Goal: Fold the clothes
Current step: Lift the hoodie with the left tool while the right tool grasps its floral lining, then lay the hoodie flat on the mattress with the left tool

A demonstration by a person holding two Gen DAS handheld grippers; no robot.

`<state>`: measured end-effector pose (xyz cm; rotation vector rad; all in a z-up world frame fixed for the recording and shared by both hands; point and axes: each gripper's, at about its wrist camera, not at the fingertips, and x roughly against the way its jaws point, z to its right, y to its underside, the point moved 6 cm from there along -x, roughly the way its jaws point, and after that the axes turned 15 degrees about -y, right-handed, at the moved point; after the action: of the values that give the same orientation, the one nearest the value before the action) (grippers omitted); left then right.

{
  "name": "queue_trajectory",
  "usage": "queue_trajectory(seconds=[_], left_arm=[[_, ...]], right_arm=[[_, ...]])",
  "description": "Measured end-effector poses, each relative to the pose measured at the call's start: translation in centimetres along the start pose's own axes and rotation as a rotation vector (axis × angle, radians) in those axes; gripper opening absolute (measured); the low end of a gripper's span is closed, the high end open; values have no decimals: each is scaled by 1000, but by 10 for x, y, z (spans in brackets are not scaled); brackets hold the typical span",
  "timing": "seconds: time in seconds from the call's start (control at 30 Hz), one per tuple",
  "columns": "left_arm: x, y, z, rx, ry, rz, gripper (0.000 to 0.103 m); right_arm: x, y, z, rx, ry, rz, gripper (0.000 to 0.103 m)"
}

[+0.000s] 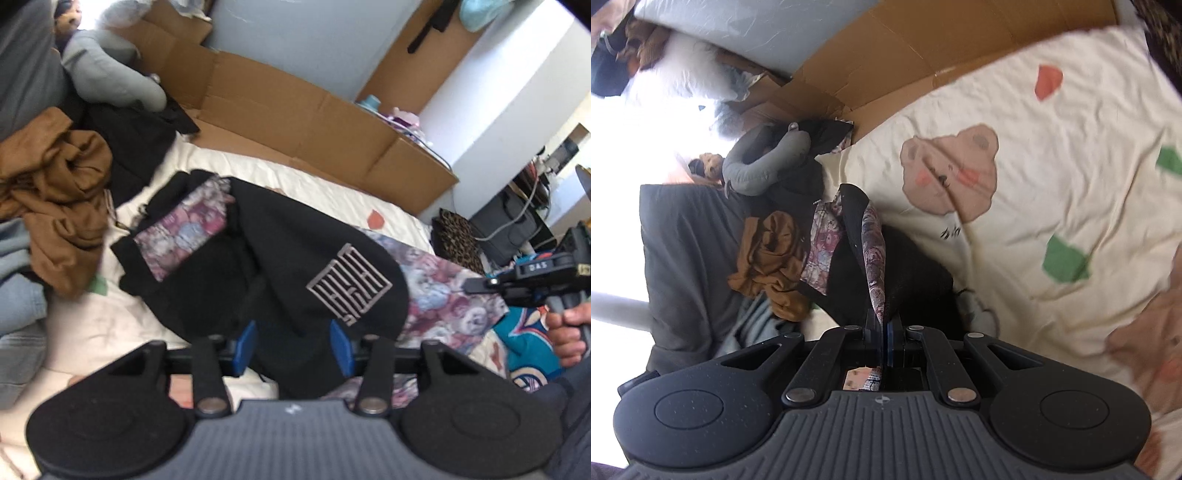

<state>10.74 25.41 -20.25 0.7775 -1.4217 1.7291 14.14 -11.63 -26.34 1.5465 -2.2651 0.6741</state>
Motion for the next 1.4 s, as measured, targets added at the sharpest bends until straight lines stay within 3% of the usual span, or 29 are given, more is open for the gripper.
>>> queue_trajectory(seconds=[0.5,0.77,1.2,1.4], left_arm=[[5,-17,-21,50,-124,41,57],[-19,-23,-12,37,-157,18,71],[-111,-23,0,11,-167,-102,74],[-151,-35,7,16,-153,-95,74]], right_arm=[[54,-74,-7,111,187,-44,0],[84,-106,6,123,240,-8,0],[128,-107,95,-19,235,116,0],[149,-97,150,-101,245,193,1]])
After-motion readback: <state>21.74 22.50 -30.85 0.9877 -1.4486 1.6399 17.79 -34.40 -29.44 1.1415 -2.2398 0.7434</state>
